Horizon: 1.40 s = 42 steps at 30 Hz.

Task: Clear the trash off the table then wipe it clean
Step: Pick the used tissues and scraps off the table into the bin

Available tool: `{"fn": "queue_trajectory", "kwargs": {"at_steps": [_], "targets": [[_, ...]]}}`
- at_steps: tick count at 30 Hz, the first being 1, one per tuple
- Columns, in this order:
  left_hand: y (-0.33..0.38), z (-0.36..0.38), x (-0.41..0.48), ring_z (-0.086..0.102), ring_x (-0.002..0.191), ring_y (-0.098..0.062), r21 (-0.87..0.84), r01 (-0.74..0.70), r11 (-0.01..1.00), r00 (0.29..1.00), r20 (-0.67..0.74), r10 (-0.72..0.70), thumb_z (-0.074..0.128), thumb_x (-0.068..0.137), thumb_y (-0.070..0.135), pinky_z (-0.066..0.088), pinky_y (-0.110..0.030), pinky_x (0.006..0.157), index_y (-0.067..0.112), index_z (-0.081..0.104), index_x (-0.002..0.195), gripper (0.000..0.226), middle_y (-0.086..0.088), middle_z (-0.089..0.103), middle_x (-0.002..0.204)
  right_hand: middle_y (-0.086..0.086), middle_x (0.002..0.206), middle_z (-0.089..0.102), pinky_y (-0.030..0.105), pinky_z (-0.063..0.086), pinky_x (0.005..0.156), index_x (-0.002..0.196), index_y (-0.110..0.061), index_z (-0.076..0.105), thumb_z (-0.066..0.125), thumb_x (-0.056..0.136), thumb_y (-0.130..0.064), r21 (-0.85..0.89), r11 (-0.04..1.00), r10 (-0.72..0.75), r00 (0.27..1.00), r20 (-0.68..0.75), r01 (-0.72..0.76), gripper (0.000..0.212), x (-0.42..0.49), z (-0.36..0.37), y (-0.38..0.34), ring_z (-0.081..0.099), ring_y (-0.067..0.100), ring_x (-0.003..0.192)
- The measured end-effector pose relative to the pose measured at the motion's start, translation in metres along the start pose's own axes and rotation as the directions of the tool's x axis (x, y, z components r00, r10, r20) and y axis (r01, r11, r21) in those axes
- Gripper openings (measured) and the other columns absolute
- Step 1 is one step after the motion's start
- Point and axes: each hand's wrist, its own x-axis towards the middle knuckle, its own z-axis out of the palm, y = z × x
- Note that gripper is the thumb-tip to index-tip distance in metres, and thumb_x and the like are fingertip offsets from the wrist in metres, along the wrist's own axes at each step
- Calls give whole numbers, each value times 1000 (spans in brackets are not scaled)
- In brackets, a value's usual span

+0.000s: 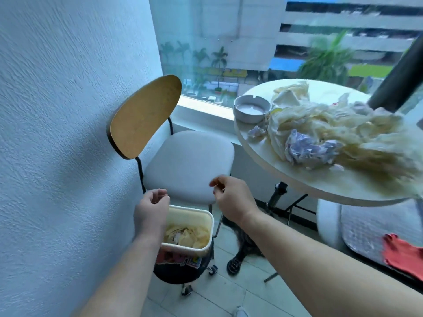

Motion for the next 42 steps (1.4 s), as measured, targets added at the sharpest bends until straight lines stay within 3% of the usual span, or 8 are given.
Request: {"fn": "queue_trajectory", "kwargs": {"at_steps": [7, 14, 19, 27, 31, 35, 39, 42], "targets": [[85, 22, -14, 69, 94, -22, -79, -229, 970, 962, 135, 238, 66, 93, 16, 58, -42, 85, 27, 72, 92, 12, 5, 73, 94, 1, 93, 76, 27, 52, 71, 110, -19, 76, 56, 97, -12, -85, 983, -179, 951, -251, 163, 25, -16, -68, -41, 58, 11, 70], [146, 64, -54, 71, 88, -23, -172, -421, 890, 841, 292, 455, 67, 94, 11, 62, -46, 80, 23, 74, 100, 15, 1, 76, 94, 4, 94, 79, 33, 57, 79, 104, -14, 78, 62, 94, -11, -117, 972, -235, 866, -441, 204, 20, -38, -146, -50, 70, 19, 85], [193, 109, -92, 74, 82, -17, -224, -514, 828, 733, 386, 560, 70, 78, 27, 64, -45, 81, 22, 75, 96, 20, 2, 78, 88, 4, 98, 79, 32, 59, 80, 108, -15, 78, 63, 95, -9, -167, 975, -210, 831, -515, 144, 21, -47, -203, -25, 71, 19, 87], [226, 178, -138, 71, 75, -10, -163, -782, 602, 477, 464, 746, 74, 84, 10, 63, -33, 77, 16, 75, 103, 20, 4, 75, 86, 6, 97, 79, 27, 58, 85, 105, -12, 79, 63, 93, -3, -221, 970, -215, 781, -586, 102, 22, -52, -285, 28, 72, 18, 89], [240, 194, -157, 65, 95, -15, 94, -909, 406, 369, 636, 678, 77, 81, 20, 55, -30, 91, 26, 74, 115, 35, 5, 73, 107, 5, 99, 80, 23, 56, 86, 104, -12, 80, 65, 93, -4, -238, 967, -225, 757, -613, 95, 20, -48, -313, 50, 73, 18, 91], [239, 205, -167, 51, 124, -15, 349, -921, 172, 386, 770, 508, 66, 90, 27, 37, -49, 117, 41, 60, 134, 47, 15, 58, 131, 2, 99, 80, 17, 49, 83, 104, -15, 81, 65, 93, -7, -239, 969, -198, 757, -622, 57, 20, -33, -331, 72, 72, 18, 92], [240, 215, -160, 60, 116, -13, 380, -919, 104, 376, 766, 521, 64, 91, 32, 40, -36, 99, 40, 66, 127, 37, 16, 66, 124, 1, 93, 79, 27, 56, 83, 100, -16, 80, 64, 94, -8, -225, 974, -170, 775, -608, 37, 19, -14, -341, 85, 70, 21, 88], [239, 219, -149, 66, 95, -9, 328, -927, 183, 373, 744, 554, 66, 85, 26, 47, -30, 87, 36, 74, 106, 25, 16, 71, 101, 4, 96, 79, 32, 59, 85, 104, -14, 79, 63, 95, -8, -225, 974, -164, 786, -597, 33, 19, 4, -347, 90, 70, 22, 90]]}}
